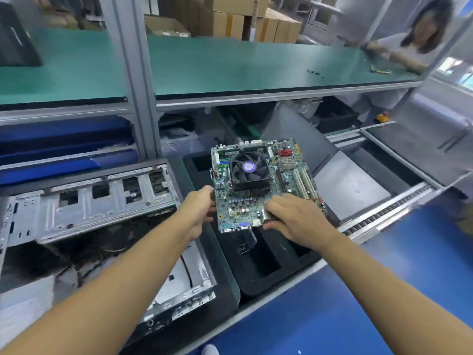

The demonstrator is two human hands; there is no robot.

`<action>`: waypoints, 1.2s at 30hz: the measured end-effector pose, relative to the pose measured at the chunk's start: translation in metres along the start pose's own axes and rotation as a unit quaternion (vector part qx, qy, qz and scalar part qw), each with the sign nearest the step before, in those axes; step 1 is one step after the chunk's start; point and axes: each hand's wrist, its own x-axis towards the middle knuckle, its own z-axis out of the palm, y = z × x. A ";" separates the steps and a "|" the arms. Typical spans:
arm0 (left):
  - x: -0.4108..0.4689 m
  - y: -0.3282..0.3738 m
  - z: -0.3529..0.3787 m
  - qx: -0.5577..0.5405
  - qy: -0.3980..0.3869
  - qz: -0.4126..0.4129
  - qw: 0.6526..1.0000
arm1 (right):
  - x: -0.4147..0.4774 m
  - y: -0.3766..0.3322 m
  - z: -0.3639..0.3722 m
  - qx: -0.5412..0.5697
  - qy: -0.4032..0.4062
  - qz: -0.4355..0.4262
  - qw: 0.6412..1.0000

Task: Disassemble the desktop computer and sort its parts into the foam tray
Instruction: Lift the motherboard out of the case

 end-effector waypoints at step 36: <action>0.042 -0.031 0.050 0.107 0.081 0.014 0.991 | -0.063 0.042 0.173 0.083 -0.313 -0.010 0.946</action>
